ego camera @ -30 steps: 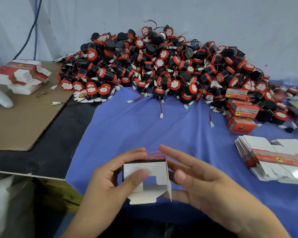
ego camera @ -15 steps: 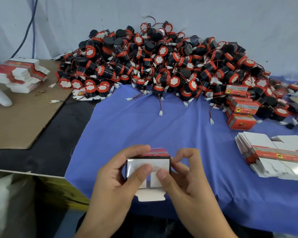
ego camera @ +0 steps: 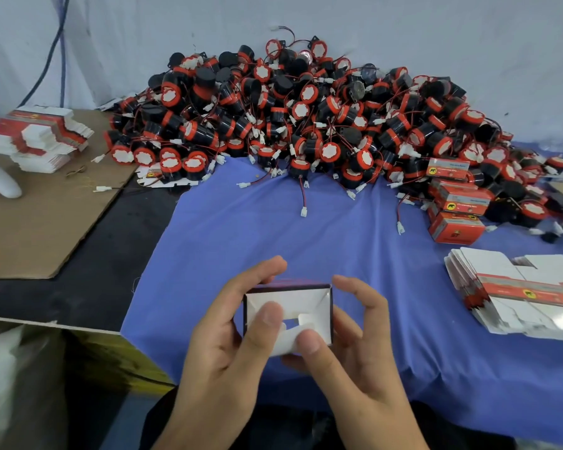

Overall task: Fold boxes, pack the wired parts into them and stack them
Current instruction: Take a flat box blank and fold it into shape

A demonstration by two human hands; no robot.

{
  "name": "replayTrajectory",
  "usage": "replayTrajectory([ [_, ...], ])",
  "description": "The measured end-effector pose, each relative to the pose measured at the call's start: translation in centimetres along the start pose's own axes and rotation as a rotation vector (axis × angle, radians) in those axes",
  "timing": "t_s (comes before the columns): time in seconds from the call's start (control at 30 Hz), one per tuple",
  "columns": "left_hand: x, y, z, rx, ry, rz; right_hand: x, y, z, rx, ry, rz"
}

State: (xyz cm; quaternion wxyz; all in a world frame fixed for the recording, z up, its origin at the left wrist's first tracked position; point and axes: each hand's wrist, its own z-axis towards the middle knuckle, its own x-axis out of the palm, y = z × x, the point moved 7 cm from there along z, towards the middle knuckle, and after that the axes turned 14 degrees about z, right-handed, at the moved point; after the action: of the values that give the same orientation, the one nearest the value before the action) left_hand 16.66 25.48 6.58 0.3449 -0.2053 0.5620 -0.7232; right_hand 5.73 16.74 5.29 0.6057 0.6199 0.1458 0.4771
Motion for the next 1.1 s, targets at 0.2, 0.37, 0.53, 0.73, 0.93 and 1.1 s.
replayTrajectory([
  [0.2, 0.8, -1.4, -0.6, 0.158, -0.003, 0.078, -0.3, 0.0, 0.3, -0.064, -0.146, -0.053],
  [0.37, 0.8, -0.7, -0.7, 0.145, -0.069, 0.075, 0.0, 0.0, 0.3, -0.047, -0.163, -0.085],
  [0.53, 1.6, -0.6, -1.0, 0.119, -0.121, 0.024, -0.4, -0.1, 0.4, -0.050, -0.235, -0.125],
  [0.73, 1.9, 0.1, -1.2, 0.072, -0.136, 0.073, -0.4, -0.1, 0.7, -0.063, -0.272, -0.151],
  [0.93, 1.2, -0.3, -0.8, 0.067, -0.151, -0.007, -0.9, -1.3, 0.4, 0.047, -0.377, 0.084],
  [1.1, 0.4, -0.1, -0.2, 0.030, -0.223, -0.065, -0.4, -3.2, 0.6, 0.196, -0.331, 0.436],
])
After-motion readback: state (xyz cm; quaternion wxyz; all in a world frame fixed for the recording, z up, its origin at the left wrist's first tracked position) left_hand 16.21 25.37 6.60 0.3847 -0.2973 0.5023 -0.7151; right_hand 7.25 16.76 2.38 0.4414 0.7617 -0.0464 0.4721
